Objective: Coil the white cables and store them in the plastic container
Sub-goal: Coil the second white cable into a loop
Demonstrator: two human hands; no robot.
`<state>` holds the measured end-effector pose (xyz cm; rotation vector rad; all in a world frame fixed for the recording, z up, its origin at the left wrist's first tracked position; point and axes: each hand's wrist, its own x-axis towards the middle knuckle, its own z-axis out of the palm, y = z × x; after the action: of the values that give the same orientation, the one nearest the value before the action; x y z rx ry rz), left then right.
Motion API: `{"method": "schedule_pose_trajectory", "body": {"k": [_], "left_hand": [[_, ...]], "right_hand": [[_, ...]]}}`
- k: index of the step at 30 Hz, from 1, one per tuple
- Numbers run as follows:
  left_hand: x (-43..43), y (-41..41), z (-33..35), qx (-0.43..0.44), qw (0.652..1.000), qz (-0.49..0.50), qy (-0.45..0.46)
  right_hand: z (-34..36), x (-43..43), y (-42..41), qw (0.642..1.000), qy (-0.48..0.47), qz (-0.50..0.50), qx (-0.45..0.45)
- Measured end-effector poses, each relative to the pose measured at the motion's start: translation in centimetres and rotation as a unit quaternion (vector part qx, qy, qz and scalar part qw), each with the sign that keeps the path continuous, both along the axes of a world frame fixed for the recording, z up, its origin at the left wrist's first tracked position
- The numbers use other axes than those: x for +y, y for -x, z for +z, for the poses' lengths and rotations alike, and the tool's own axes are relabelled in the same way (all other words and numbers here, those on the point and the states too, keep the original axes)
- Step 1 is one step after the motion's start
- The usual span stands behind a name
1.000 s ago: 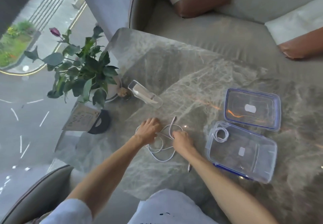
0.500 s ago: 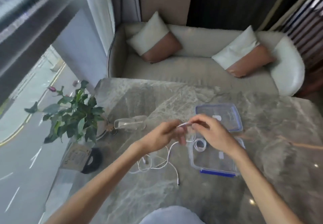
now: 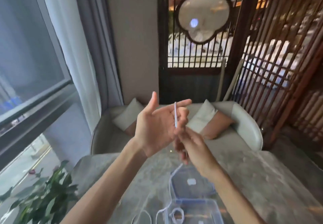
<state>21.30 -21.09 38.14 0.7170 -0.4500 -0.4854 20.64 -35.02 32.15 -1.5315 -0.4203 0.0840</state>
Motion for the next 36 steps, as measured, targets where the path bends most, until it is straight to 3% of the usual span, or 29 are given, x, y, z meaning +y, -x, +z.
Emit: {"method": "schedule_pose_trajectory", "body": {"k": [4,7,10,13,15,18,21,23,27,29,31,33,34,35,36], "left_hand": [[-2.5,-1.8,0.3,0.011,0.997,0.079,-0.01],[-3.4,-2.6,0.2,-0.064,0.962,0.197,-0.178],[-3.9,-2.0,0.8,-0.15,0.906,0.244,-0.313],[-5.5,0.0,1.1,-0.224,0.877,0.196,-0.377],[-7.0,1.4,1.1,-0.259,0.87,0.175,-0.381],[-8.1,3.5,1.2,-0.224,0.92,0.139,-0.291],[-7.5,3.7,1.8,-0.21,0.959,0.091,-0.169],[-6.7,2.0,2.5,-0.184,0.971,0.101,-0.114],[-5.0,-3.0,3.4,-0.102,0.948,0.266,-0.142],[-4.9,-4.4,3.0,-0.068,0.928,0.31,-0.196],[-6.4,-4.5,1.8,-0.076,0.896,0.303,-0.315],[-8.2,-2.2,0.3,-0.157,0.89,0.195,-0.38],[-9.0,-1.4,-0.1,-0.184,0.882,0.185,-0.393],[-9.5,-0.8,-0.2,-0.198,0.879,0.177,-0.396],[-10.1,-0.7,0.1,-0.154,0.897,0.18,-0.374]], "right_hand": [[0.3,-2.3,1.2,0.995,0.084,0.048,0.037],[1.1,-4.6,2.1,0.977,0.191,0.09,0.027],[3.2,-6.8,3.2,0.938,0.313,0.077,-0.127],[7.3,-8.8,3.0,0.884,0.317,-0.07,-0.337],[10.2,-10.0,1.8,0.865,0.268,-0.139,-0.4],[12.6,-10.7,-0.9,0.898,0.15,-0.134,-0.391],[11.2,-8.3,-3.5,0.964,0.042,-0.05,-0.259],[8.1,-6.2,-3.6,0.985,0.096,-0.037,-0.139],[2.0,-6.3,-0.9,0.959,0.257,0.044,-0.108],[2.4,-7.7,-0.4,0.933,0.309,0.039,-0.178],[5.4,-9.1,-0.9,0.891,0.348,-0.036,-0.29],[8.8,-10.2,-1.7,0.837,0.376,-0.113,-0.38],[10.1,-10.8,-2.2,0.831,0.359,-0.138,-0.403],[11.1,-11.4,-2.6,0.845,0.315,-0.144,-0.407],[11.7,-11.9,-3.3,0.869,0.261,-0.135,-0.398]]}}
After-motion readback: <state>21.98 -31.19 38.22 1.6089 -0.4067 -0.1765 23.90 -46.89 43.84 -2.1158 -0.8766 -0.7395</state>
